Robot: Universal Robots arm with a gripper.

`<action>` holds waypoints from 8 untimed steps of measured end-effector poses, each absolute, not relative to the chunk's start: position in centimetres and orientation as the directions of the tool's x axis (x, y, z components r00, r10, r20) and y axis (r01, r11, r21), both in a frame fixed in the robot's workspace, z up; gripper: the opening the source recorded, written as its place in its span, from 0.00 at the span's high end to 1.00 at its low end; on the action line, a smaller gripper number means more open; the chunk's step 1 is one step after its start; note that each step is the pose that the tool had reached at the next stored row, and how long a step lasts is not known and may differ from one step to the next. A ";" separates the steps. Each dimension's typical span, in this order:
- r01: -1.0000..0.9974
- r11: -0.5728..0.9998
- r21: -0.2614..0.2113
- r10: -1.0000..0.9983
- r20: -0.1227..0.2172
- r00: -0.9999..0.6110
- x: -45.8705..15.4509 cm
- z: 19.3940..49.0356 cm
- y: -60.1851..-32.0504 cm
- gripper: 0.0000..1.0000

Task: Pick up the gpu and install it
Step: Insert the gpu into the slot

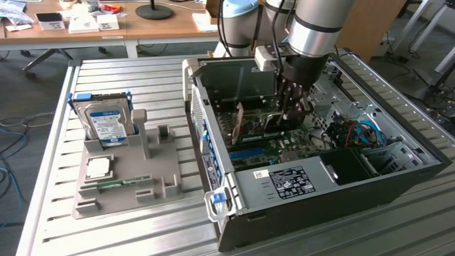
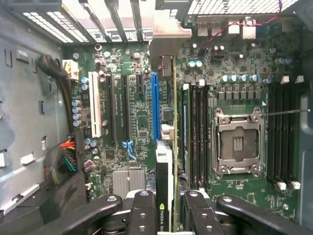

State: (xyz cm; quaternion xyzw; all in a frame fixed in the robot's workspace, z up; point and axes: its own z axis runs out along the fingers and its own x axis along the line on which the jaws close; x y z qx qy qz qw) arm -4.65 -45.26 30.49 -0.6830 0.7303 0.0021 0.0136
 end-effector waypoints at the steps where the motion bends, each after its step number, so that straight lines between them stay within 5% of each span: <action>1: -0.998 0.067 -0.016 -0.998 -0.023 -0.067 -4.7 30.5 -45.3 0.73; 8: -0.998 0.067 -0.016 -0.998 -0.023 -0.067 -4.8 30.0 -45.7 0.73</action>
